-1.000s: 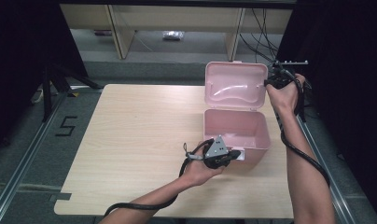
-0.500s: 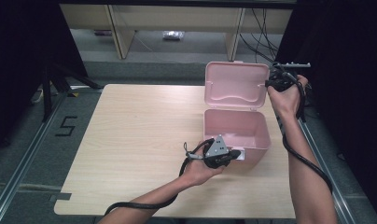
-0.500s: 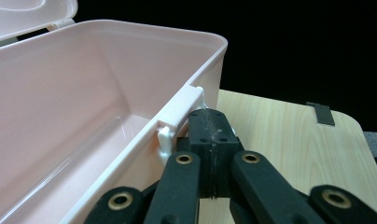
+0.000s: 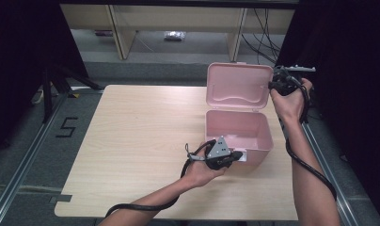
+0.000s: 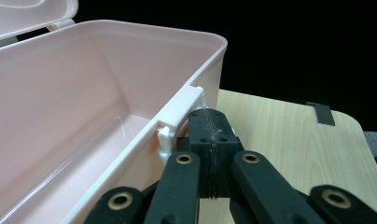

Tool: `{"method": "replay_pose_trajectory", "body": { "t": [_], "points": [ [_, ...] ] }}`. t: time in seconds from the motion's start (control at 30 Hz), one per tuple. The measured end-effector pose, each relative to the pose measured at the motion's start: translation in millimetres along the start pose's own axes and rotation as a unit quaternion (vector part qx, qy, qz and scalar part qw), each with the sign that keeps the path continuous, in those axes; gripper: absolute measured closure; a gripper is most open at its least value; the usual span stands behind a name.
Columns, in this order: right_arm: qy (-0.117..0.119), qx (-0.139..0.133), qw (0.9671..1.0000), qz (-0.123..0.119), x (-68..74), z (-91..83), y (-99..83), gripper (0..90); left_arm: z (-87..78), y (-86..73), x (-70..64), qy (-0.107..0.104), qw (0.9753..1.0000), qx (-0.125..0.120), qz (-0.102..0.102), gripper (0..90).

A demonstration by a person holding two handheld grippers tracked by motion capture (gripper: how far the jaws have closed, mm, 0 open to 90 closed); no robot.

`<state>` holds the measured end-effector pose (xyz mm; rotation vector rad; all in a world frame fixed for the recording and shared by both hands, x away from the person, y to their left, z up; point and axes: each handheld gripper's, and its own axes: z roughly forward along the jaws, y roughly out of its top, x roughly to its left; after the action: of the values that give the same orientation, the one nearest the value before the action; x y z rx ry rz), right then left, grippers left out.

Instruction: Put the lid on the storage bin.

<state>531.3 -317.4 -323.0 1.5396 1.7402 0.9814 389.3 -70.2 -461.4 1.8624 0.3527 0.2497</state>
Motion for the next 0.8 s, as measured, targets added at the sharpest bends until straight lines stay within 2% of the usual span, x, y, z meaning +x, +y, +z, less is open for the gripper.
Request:
{"method": "replay_pose_trajectory", "body": {
  "t": [0.07,0.13,0.17,0.33,0.4,0.47,0.53,0.57,0.63,0.67,0.7,0.77,0.8],
  "points": [
    [0.003,0.000,1.0000,0.000,0.1,-1.9,-0.5,89.9,0.0,0.1,0.0,0.000,1.0000,0.000,0.000,89.9],
    [0.006,-0.007,0.9999,-0.010,-1.0,-2.6,-1.0,89.9,0.1,0.1,0.1,-0.001,1.0000,0.000,0.000,89.9],
    [0.005,-0.006,1.0000,-0.005,0.1,-3.1,-1.6,89.9,0.1,0.2,0.1,-0.001,1.0000,0.001,0.000,89.9],
    [-0.001,-0.013,0.9998,-0.013,0.2,-5.3,-3.8,89.9,0.1,0.3,0.1,-0.001,1.0000,0.001,0.000,89.9],
    [0.001,-0.014,0.9999,-0.008,1.5,-7.0,-5.0,89.9,0.1,0.4,0.2,-0.001,1.0000,0.001,0.000,89.9],
    [0.001,-0.018,0.9997,-0.016,0.5,-7.2,-5.7,89.9,0.0,0.7,0.3,-0.002,1.0000,0.003,-0.001,89.9],
    [0.000,-0.018,0.9998,-0.007,2.5,-8.7,-7.0,89.9,0.0,0.6,0.2,-0.001,1.0000,0.003,0.000,89.9],
    [0.001,-0.021,0.9997,-0.014,1.6,-8.9,-7.2,89.8,0.2,0.4,0.1,0.000,1.0000,0.001,-0.001,89.9],
    [-0.002,-0.019,0.9997,-0.012,2.6,-10.4,-8.0,89.8,0.0,0.5,0.4,0.000,1.0000,0.003,0.002,89.9],
    [-0.002,-0.024,0.9994,-0.025,1.1,-10.4,-8.1,89.9,0.0,0.5,0.3,0.000,1.0000,0.003,0.002,89.9],
    [0.000,-0.020,0.9998,-0.006,3.6,-11.7,-8.9,89.9,0.1,0.5,0.2,0.000,1.0000,0.003,0.003,89.9],
    [0.000,-0.025,0.9994,-0.023,1.3,-12.3,-9.3,89.9,0.1,0.5,0.2,0.001,1.0000,0.003,0.003,89.9],
    [-0.001,-0.025,0.9995,-0.017,2.5,-12.9,-9.9,89.8,0.3,0.5,0.1,0.001,1.0000,0.002,0.001,89.9]
  ]
}}
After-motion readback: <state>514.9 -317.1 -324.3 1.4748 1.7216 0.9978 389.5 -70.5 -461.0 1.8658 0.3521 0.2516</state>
